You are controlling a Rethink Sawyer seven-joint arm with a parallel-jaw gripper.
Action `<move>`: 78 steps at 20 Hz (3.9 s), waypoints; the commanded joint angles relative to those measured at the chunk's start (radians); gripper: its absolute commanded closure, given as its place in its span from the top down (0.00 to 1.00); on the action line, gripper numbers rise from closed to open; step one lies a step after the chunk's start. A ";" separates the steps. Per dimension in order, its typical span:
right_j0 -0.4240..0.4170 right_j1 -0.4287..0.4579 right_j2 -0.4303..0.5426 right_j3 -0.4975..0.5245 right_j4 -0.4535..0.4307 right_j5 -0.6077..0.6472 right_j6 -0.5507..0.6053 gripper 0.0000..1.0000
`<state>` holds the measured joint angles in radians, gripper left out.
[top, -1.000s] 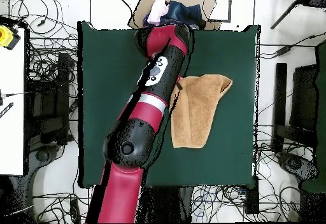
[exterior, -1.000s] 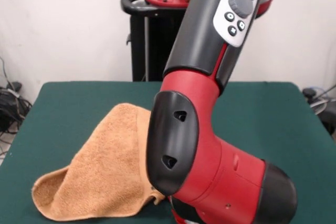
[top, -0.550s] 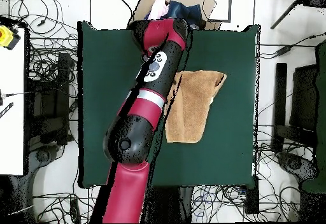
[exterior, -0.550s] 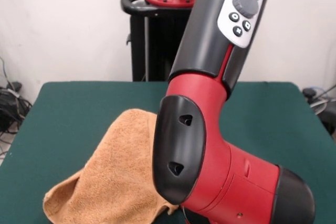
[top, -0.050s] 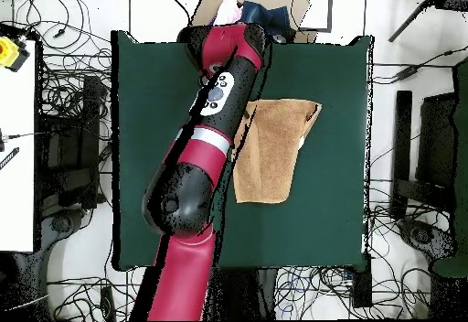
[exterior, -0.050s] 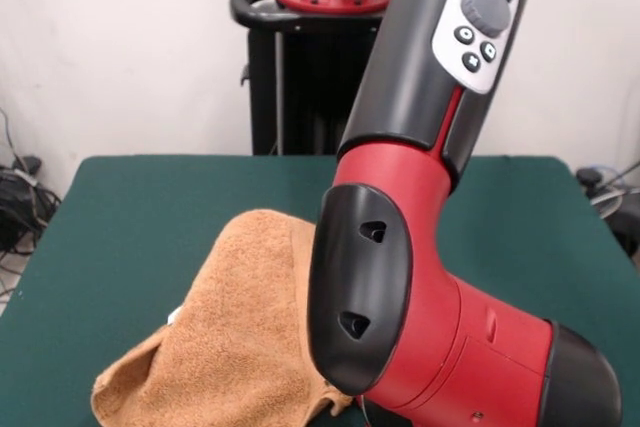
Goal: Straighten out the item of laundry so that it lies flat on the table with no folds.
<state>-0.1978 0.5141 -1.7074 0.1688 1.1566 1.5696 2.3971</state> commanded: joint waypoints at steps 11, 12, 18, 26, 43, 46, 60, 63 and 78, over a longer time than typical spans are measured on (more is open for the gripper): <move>0.002 0.100 -0.143 -0.073 0.158 -0.059 0.227 0.00; -0.002 0.100 -0.151 -0.075 0.170 -0.052 0.221 0.00; 0.009 0.103 -0.183 -0.059 0.169 -0.086 0.229 1.00; 0.055 0.095 -0.067 -0.003 0.056 -0.136 0.152 1.00; 0.379 -0.602 0.950 1.097 -0.435 -0.832 -0.525 1.00; 0.339 -0.790 1.041 1.234 -0.475 -0.867 -0.647 1.00; 0.130 -1.265 1.308 1.633 -0.646 -1.026 -0.931 1.00; 0.130 -1.264 1.304 1.629 -0.703 -0.989 -0.909 1.00; -0.123 -1.113 1.318 1.687 -1.261 -1.127 -0.972 1.00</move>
<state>-0.2075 -0.6488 -0.5445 1.6754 0.0430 0.5501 1.6261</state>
